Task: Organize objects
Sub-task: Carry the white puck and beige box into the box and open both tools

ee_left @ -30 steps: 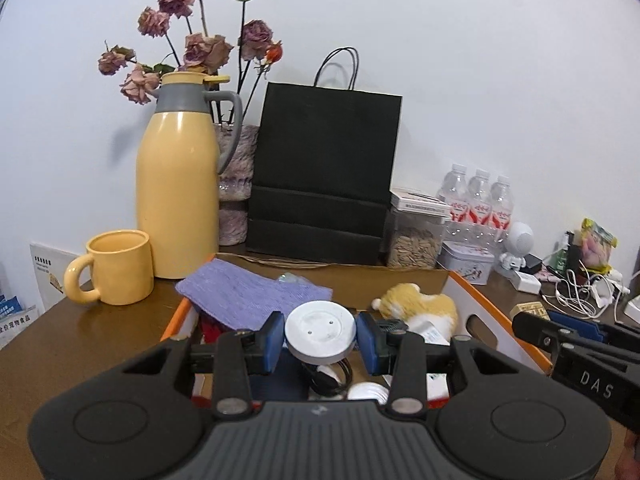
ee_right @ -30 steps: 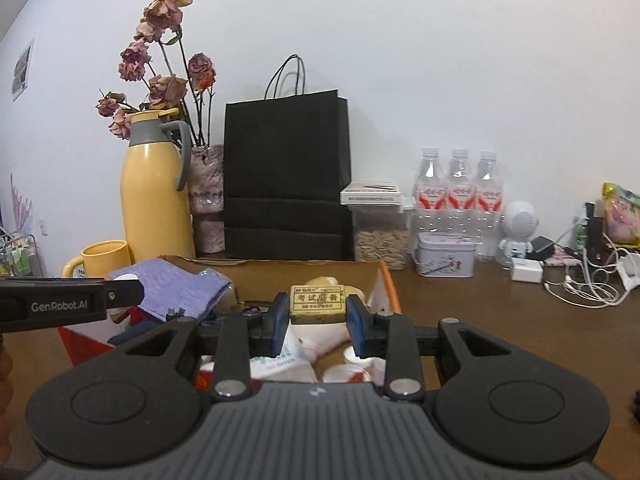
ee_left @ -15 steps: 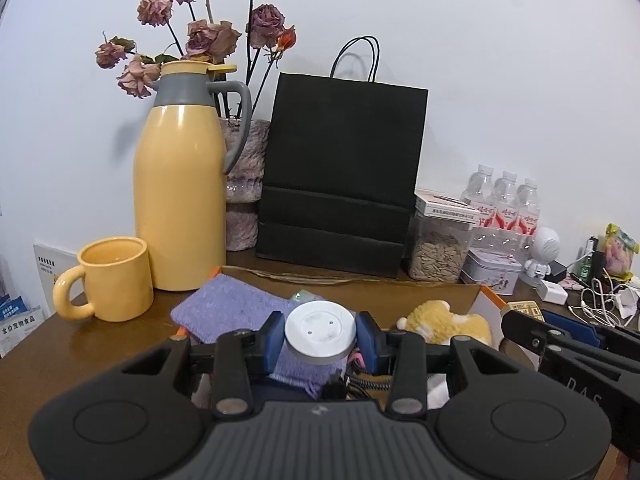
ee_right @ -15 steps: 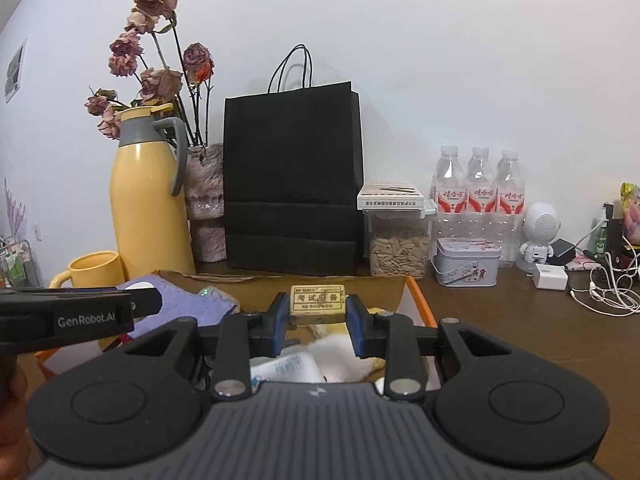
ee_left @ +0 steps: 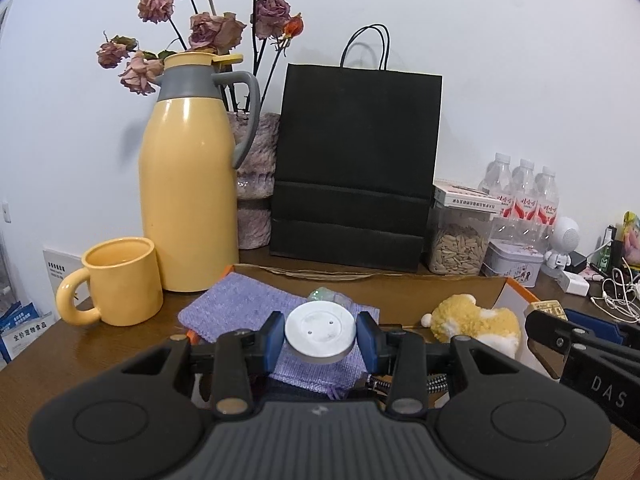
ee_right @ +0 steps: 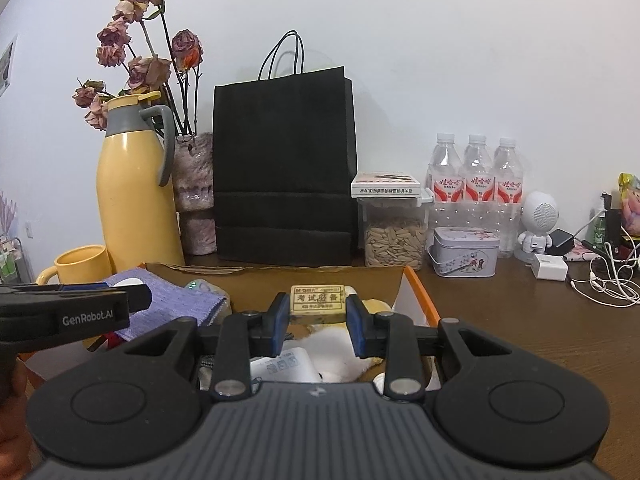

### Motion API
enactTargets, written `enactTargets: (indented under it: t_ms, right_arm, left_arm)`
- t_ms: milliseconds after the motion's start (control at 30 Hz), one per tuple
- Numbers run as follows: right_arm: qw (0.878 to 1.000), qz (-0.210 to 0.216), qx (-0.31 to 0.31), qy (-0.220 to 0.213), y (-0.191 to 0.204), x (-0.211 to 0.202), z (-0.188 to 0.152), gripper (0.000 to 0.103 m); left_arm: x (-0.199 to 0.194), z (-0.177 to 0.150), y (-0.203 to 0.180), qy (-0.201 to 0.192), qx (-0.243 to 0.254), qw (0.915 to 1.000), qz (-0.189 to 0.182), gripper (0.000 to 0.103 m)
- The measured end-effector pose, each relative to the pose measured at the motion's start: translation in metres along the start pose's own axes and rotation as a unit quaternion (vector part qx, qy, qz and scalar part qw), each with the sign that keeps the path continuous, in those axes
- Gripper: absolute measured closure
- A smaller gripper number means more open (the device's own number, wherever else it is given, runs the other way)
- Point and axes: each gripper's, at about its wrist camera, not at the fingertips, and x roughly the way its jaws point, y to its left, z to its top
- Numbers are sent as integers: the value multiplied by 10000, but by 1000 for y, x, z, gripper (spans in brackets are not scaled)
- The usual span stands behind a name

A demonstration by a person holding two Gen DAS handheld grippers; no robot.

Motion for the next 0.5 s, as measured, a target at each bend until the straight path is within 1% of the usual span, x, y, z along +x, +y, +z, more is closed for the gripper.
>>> enactTargets:
  t_ms: [133, 167, 200, 233, 267, 300, 333, 367, 400, 500]
  right_arm:
    - [10000, -12, -17, 45, 0, 1, 0, 72]
    - [10000, -19, -27, 68, 0, 2, 0, 70]
    - [10000, -35, -30, 80, 0, 1, -1, 60]
    - [9999, -79, -36, 91, 0, 1, -1, 46]
    - [9999, -118, -46, 85, 0, 0, -1, 40]
    - [9999, -149, -52, 60, 0, -2, -1, 28]
    - [9998, -165, -50, 37, 0, -3, -1, 19]
    - [9999, -162, -43, 17, -1, -4, -1, 14]
    - [9999, -159, -37, -3, -1, -6, -1, 1]
    - [9998, -176, -60, -72, -1, -8, 0, 0]
  left_arm:
    - [-1, 0, 0, -19, 24, 10000, 41, 65]
    - [-1, 0, 0, -25, 37, 10000, 62, 65]
    - [-2, 0, 0, -35, 64, 9999, 98, 58]
    - [-3, 0, -1, -43, 92, 9998, 144, 51]
    - [-4, 0, 0, -77, 103, 9998, 172, 37]
    - [-6, 0, 1, -133, 95, 9997, 177, 25]
    - [-8, 1, 2, -184, 73, 9997, 164, 18]
    - [-10, 1, 3, -233, 50, 9996, 135, 7]
    - [-12, 1, 3, -272, 35, 9996, 111, 1]
    - [-17, 0, 2, -387, 27, 9992, 102, 0]
